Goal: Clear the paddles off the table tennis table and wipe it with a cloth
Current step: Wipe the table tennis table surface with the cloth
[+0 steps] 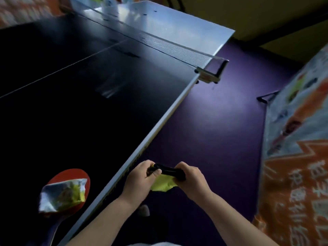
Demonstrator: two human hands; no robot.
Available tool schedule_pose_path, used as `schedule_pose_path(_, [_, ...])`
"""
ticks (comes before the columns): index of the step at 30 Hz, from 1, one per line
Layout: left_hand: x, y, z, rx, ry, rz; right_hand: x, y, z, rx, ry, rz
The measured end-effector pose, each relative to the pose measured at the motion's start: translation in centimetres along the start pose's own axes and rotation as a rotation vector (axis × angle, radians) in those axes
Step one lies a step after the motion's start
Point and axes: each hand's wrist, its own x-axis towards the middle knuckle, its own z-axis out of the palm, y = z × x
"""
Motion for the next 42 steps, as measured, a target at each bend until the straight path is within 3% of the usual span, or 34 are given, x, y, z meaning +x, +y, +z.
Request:
schedule_pose_path(11, [14.0,-1.1,-3.3,0.055,0.031,-0.111,20.6,-0.5,-5.5,-0.116,-0.078,-0.197])
schedule_pose_path(15, [18.8,-1.5,-3.1,-0.010,0.168,-0.218,28.2,-1.2,-6.3,-0.023,-0.183,-0.169])
schedule_pose_path(21, [25.6,-3.1,-2.9,-0.072,0.447,-0.336,39.3,-2.9,-5.2,-0.018,-0.361,-0.306])
schedule_pose_path(26, [28.9,-3.6,-2.3,-0.084,0.708,-0.487,45.7,-3.6,-3.2,-0.090,-0.445,-0.531])
schedule_pose_path(30, [29.5,-3.8,-2.5,-0.035,0.889,-0.718,47.7,-5.0,-0.8,-0.104,-0.455,-0.717])
schedule_pose_path(33, [28.9,-4.4,-3.0,0.015,0.910,-0.907,47.2,-4.8,1.8,-0.122,-0.485,-0.894])
schedule_pose_path(38, [27.0,-5.3,-3.7,0.132,0.997,-0.974,44.9,-3.6,6.1,-0.428,-0.843,-1.222])
schedule_pose_path(42, [25.8,-6.6,-4.7,0.174,0.966,-0.929,44.6,-2.4,8.5,-0.661,-0.770,-1.474])
